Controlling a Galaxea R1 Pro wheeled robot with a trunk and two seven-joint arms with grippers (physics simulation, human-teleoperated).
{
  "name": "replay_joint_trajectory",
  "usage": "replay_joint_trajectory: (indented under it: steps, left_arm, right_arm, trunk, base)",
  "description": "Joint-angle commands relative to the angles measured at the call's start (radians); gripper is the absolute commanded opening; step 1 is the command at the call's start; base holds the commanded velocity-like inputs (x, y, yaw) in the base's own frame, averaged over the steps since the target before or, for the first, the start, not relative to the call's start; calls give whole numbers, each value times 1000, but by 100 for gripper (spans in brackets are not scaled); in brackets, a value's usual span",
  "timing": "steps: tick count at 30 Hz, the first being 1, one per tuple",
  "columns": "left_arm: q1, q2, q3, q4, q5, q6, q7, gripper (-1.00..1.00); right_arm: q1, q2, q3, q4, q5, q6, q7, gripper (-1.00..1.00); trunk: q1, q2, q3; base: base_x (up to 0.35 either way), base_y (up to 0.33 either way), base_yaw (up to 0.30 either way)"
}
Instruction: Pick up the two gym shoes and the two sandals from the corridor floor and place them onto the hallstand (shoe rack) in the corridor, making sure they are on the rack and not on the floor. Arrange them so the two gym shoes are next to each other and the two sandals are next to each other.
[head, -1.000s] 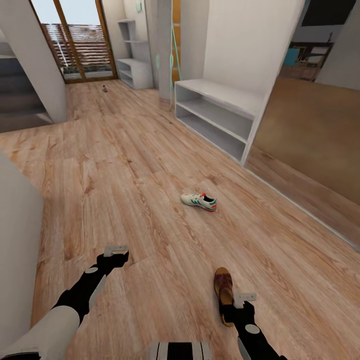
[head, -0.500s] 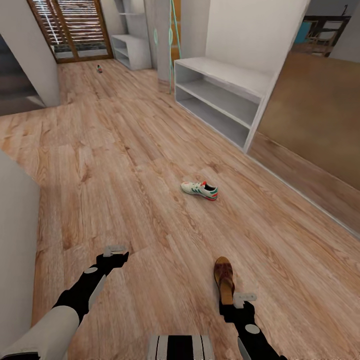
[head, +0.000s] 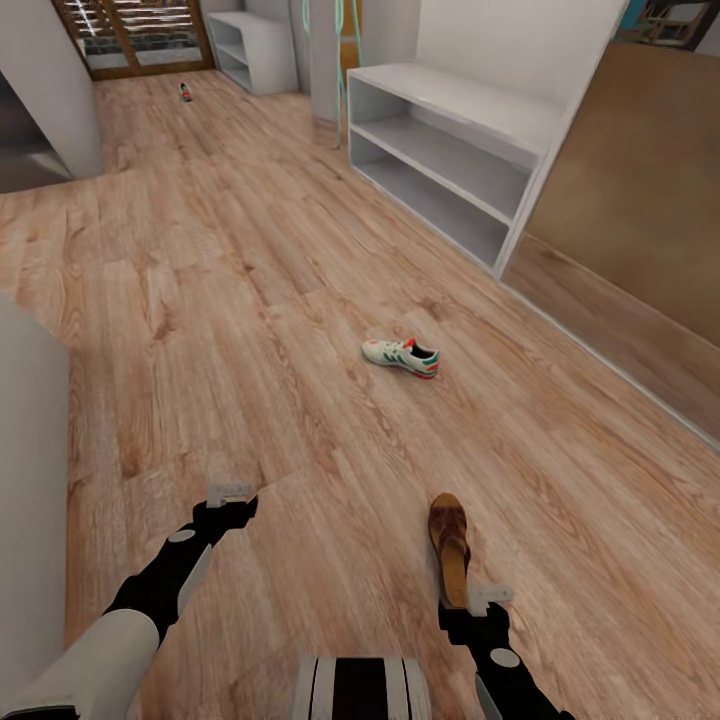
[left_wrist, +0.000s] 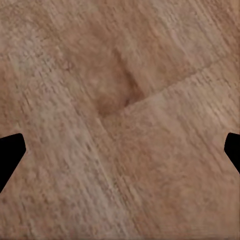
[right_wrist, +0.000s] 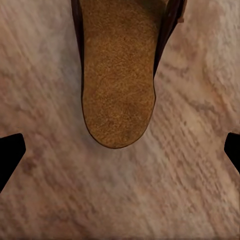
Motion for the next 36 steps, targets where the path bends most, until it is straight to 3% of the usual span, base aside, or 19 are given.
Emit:
replay_joint_trajectory:
  steps: [1, 8, 36]
  left_arm:
    - [0, -1, 4, -3, 0, 7, -6, 100]
    - [3, -2, 4, -5, 0, 7, -5, 100]
    - [11, 8, 4, -5, 1, 5, -7, 100]
  right_arm:
    - [0, -1, 4, -2, -1, 7, -7, 100]
    - [0, -1, 4, -2, -1, 7, -7, 100]
    - [-19, -2, 4, -73, 2, -2, -10, 100]
  trunk:
    - [0, -1, -6]
    - [2, -1, -33]
    - [2, -1, -36]
  base:
    - [0, 0, 0]
    - [0, 0, 0]
    - [0, 0, 0]
